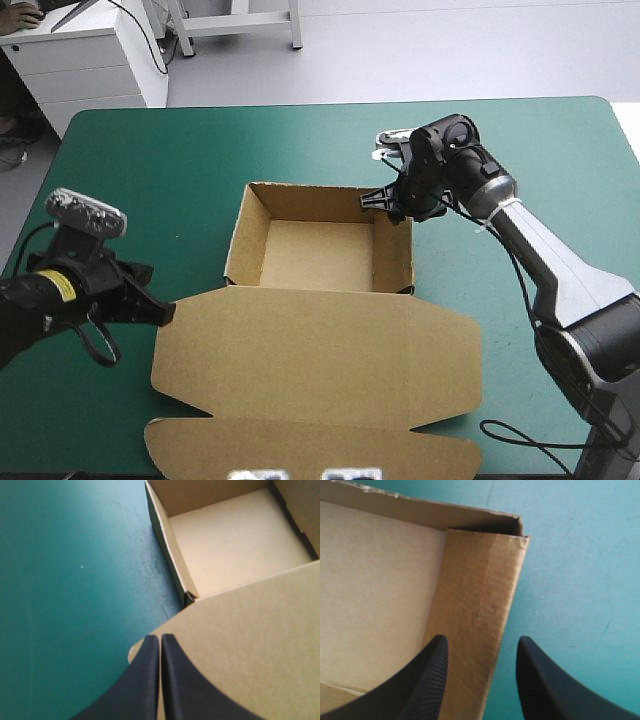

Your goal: Fold the box

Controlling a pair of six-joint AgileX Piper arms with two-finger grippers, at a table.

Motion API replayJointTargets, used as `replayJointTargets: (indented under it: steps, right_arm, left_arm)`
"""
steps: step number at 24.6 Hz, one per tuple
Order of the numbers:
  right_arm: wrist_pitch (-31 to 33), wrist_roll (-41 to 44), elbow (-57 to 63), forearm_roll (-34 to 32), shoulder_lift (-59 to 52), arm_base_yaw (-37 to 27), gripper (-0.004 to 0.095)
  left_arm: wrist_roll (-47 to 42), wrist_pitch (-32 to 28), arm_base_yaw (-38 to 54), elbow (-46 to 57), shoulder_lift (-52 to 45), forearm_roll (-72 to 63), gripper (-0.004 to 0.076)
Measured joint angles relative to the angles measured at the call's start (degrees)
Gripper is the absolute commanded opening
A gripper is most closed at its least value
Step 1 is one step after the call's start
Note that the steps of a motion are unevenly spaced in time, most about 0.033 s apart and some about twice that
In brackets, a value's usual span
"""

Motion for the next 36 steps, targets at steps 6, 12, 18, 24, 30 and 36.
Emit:
replayJointTargets:
  steps: [6,12,18,24,30,36]
  right_arm:
    - [-0.23,0.36,0.22,0.36,3.96,0.0,0.0401]
    - [-0.4,0.38,0.33,1.61,6.54,0.0,0.0056]
    - [-2.04,0.21,1.43,1.94,7.5,-0.06,-0.0019]
    - [-1.11,-1.51,1.99,2.36,5.14,-6.13,-0.0019]
    - [-0.56,-4.78,2.1,0.2,-0.27,-16.14,-0.0019]
    - [-0.39,-8.72,2.1,0.07,-4.53,-29.15,-0.0019]
  left_arm:
    - [-0.05,-3.07,0.0,16.87,-8.92,0.01,-0.0008]
    - [-0.18,-6.81,0.0,32.33,-18.26,0.01,-0.0008]
    - [-0.79,-8.36,0.0,42.21,-25.65,0.14,-0.0008]
    - [-1.15,-8.92,0.0,42.59,-26.17,1.39,-0.0008]
    - [-1.15,-9.05,0.0,42.59,-26.17,1.45,-0.0008]
    - [-1.15,-9.11,0.0,42.59,-26.17,1.45,-0.0008]
